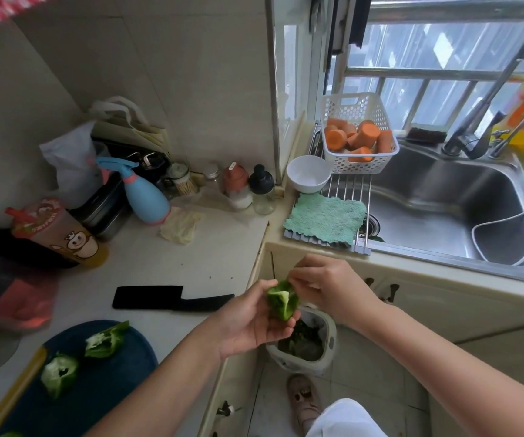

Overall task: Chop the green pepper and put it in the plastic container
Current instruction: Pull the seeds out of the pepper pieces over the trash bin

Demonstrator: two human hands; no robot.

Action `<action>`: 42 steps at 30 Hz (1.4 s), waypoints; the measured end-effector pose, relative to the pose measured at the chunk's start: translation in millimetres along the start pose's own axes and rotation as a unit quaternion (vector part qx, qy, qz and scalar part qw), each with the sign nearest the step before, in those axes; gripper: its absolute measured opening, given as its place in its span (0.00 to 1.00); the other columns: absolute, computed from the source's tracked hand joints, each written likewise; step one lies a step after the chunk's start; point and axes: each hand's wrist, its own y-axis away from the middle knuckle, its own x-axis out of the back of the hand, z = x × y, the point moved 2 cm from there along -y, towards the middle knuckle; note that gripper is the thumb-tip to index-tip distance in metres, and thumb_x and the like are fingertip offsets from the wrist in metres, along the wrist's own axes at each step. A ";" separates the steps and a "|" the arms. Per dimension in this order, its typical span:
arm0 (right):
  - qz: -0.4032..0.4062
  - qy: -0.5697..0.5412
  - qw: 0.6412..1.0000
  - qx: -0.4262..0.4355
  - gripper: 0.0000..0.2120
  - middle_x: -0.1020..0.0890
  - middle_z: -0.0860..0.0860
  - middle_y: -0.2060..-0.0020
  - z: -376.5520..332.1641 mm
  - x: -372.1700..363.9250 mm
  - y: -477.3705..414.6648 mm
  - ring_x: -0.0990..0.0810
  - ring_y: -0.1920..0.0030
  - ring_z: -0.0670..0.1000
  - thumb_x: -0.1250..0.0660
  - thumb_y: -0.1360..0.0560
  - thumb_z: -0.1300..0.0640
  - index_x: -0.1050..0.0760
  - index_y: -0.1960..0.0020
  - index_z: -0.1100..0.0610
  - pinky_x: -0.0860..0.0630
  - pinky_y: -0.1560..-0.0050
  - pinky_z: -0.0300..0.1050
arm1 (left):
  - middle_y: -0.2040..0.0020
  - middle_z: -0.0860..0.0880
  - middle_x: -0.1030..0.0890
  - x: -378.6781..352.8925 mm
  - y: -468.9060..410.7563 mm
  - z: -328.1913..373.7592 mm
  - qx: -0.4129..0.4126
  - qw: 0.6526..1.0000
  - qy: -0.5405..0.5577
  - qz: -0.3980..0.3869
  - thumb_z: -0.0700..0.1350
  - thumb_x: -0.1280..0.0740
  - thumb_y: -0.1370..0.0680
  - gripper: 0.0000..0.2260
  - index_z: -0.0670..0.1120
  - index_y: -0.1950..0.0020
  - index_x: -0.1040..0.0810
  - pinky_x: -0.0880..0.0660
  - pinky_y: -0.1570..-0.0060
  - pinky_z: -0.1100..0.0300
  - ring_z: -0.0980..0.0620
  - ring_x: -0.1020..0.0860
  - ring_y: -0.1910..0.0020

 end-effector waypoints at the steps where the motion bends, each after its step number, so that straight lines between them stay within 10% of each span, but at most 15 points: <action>1: 0.009 -0.019 1.000 -0.021 0.07 0.19 0.51 0.60 -0.6 -1.3 0.8 0.19 0.63 0.47 0.33 0.25 0.57 0.17 0.53 0.59 0.21 0.62 0.42 | 0.58 0.40 0.22 0.6 -0.3 -1.1 -0.001 1.000 -0.004 0.002 0.52 0.41 0.23 0.19 0.37 0.43 0.27 0.21 0.62 0.59 0.49 0.21 0.63; 8: 0.049 -0.080 0.958 -0.270 0.06 0.20 0.41 0.64 40.0 -1.9 12.4 0.22 0.64 0.37 0.30 0.26 0.57 0.17 0.51 0.56 0.25 0.58 0.30 | 0.47 0.37 0.21 12.2 -1.9 -4.4 -0.020 0.999 0.023 0.014 0.48 0.41 0.23 0.20 0.41 0.34 0.28 0.20 0.53 0.54 0.44 0.20 0.54; 17: -0.008 0.014 0.966 -0.259 0.11 0.21 0.45 0.66 49.9 -20.6 22.5 0.23 0.64 0.47 0.27 0.32 0.65 0.25 0.63 0.51 0.23 0.61 0.46 | 0.39 0.36 0.23 21.6 3.2 -2.4 -0.049 0.997 0.037 0.040 0.45 0.43 0.23 0.18 0.38 0.36 0.28 0.24 0.46 0.48 0.41 0.21 0.45; 26: -0.058 0.024 0.949 -0.309 0.11 0.15 0.48 0.56 63.0 -34.6 27.6 0.17 0.54 0.49 0.36 0.25 0.64 0.20 0.46 0.53 0.21 0.51 0.48 | 0.38 0.37 0.23 23.9 5.7 1.1 -0.104 0.991 0.068 0.057 0.38 0.44 0.25 0.19 0.42 0.35 0.27 0.27 0.41 0.48 0.41 0.22 0.43; 42: 0.000 0.004 0.955 -0.295 0.14 0.21 0.45 0.54 30.5 -11.4 -2.7 0.25 0.56 0.42 0.38 0.26 0.70 0.19 0.51 0.55 0.32 0.54 0.29 | 0.42 0.35 0.23 29.0 0.4 0.8 -0.150 0.972 0.079 0.164 0.30 0.44 0.22 0.14 0.41 0.42 0.24 0.28 0.41 0.44 0.39 0.23 0.43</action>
